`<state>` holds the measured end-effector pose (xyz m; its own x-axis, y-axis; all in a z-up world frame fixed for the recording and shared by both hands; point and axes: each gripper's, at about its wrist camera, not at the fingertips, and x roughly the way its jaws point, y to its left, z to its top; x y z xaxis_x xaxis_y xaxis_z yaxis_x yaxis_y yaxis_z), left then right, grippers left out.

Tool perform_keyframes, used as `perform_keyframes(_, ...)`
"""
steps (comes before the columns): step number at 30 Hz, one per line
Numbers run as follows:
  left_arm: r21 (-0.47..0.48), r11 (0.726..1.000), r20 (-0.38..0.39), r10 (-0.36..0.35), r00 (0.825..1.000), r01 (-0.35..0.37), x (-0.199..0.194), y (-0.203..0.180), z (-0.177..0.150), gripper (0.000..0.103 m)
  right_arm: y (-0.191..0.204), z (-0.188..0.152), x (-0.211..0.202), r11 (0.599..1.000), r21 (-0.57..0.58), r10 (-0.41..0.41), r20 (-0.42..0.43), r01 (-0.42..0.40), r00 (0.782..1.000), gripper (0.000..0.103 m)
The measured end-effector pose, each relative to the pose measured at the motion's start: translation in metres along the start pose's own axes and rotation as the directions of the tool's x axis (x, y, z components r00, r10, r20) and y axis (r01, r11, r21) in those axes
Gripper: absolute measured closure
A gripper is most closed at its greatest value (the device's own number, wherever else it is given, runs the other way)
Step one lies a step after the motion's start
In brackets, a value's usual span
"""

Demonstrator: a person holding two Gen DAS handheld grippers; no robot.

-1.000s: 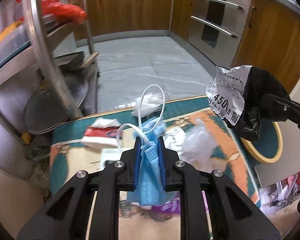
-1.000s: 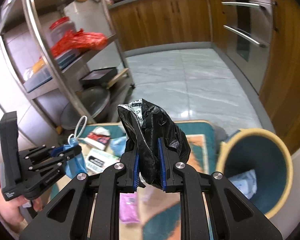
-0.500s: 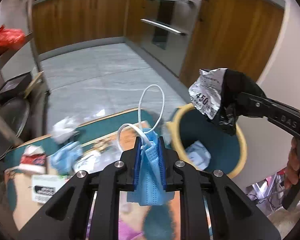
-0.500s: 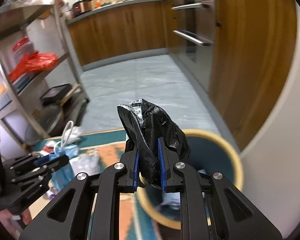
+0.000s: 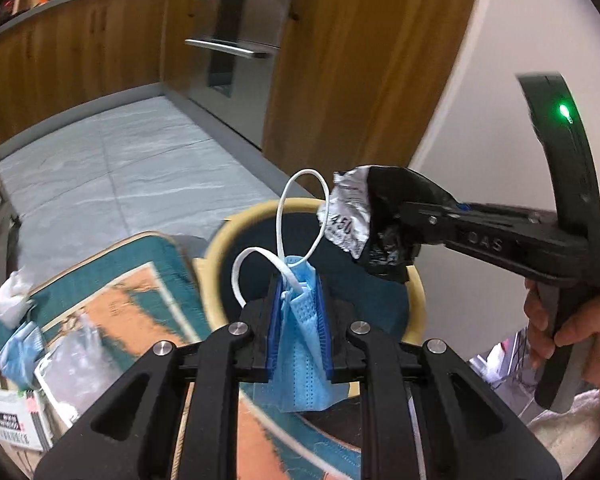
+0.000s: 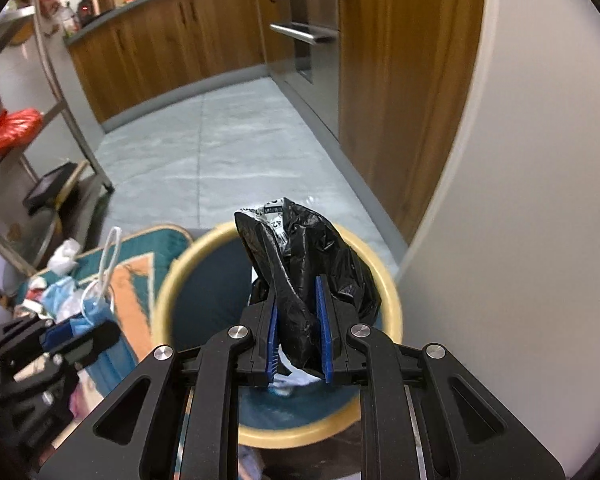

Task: Collect trash
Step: 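Carry the bag and mask over the bin and open both grippers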

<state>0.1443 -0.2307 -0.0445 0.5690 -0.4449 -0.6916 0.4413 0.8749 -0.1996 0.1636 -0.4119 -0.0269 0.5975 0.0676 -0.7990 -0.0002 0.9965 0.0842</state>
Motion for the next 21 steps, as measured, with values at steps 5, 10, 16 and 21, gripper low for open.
perform_keyframes(5,0.034,0.999,-0.023,-0.022,0.999,0.023,0.016,-0.014,-0.003,0.086,-0.005,-0.004,0.016,1.0,0.009,-0.029,-0.064,0.03,0.998,0.085)
perform_keyframes(10,0.027,0.999,-0.045,-0.02,0.999,0.021,0.026,-0.012,-0.004,0.078,-0.008,-0.006,0.015,0.999,0.017,-0.032,-0.067,0.033,0.997,0.084)
perform_keyframes(16,-0.005,1.0,-0.031,-0.017,0.999,0.017,0.022,-0.004,-0.003,0.065,-0.008,-0.006,0.016,0.999,0.028,-0.032,-0.067,0.034,0.997,0.081)
perform_keyframes(21,-0.009,1.0,-0.01,-0.016,1.0,0.016,0.016,-0.005,-0.001,0.049,-0.007,-0.007,0.014,0.999,0.028,-0.038,-0.062,0.04,0.997,0.073)
